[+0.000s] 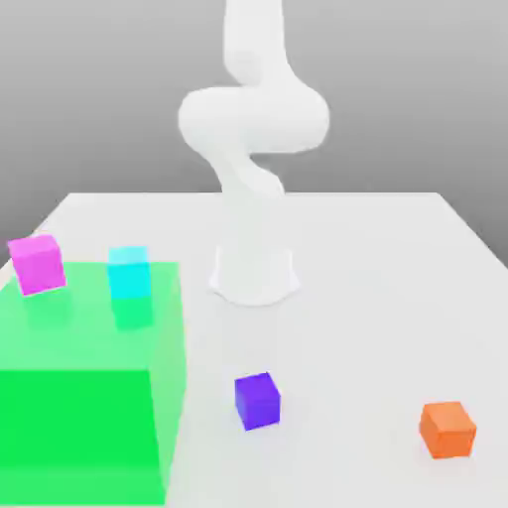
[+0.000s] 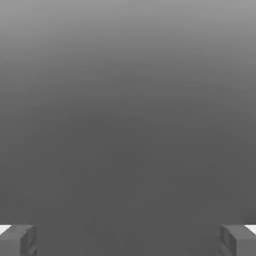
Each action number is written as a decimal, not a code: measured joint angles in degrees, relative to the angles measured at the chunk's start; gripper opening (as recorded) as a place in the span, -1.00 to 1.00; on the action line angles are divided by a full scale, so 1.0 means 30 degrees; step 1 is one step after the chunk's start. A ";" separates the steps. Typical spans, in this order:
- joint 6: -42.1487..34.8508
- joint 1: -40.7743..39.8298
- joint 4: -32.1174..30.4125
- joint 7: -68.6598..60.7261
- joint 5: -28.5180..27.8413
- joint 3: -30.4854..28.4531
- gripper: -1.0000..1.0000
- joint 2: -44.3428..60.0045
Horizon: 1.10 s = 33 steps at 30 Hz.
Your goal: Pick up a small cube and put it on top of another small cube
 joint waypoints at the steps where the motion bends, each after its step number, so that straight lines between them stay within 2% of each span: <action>1: 0.0504 0.0076 -0.0540 -0.0247 -0.0052 -0.0057 0.00 0.0671; 18: 0.9466 0.1214 -0.9729 -0.5229 -0.0060 -0.1073 0.00 1.2832; 25: 1.3488 0.0632 -0.9492 -0.6233 0.0930 -0.0233 0.00 1.7815; 26: 1.4041 0.0542 -0.9369 -0.6331 0.1063 -0.0110 -1.00 1.8501; 33: 1.4176 0.0466 -0.9342 -0.6263 0.0978 -0.0050 -1.00 1.8673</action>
